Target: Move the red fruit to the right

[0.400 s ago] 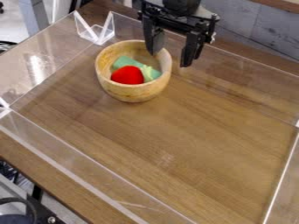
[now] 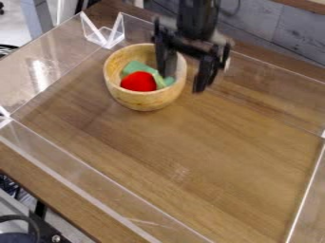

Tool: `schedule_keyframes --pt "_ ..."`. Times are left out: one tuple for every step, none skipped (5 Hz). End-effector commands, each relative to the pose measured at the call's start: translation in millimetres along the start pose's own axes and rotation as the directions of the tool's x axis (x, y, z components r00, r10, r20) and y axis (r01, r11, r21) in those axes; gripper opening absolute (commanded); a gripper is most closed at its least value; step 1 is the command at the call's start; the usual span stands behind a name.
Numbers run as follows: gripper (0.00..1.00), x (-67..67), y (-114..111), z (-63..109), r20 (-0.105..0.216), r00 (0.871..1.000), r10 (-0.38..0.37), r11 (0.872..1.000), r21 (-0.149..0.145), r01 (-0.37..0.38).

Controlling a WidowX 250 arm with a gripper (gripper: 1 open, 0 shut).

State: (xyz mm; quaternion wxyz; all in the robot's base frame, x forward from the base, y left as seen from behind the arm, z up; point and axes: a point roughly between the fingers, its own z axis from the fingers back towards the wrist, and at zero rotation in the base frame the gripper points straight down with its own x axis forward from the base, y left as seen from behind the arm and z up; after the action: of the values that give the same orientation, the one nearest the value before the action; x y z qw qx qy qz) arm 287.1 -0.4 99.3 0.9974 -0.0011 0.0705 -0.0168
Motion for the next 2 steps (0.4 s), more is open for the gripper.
schedule_keyframes --pt "1.0 2.8 17.9 -1.4 0.046 0.999 -0.001 1.0 0.005 0.0" --pt "1.0 -6.0 44.0 -2.6 0.069 0.996 0.059 0.998 -0.002 -0.059"
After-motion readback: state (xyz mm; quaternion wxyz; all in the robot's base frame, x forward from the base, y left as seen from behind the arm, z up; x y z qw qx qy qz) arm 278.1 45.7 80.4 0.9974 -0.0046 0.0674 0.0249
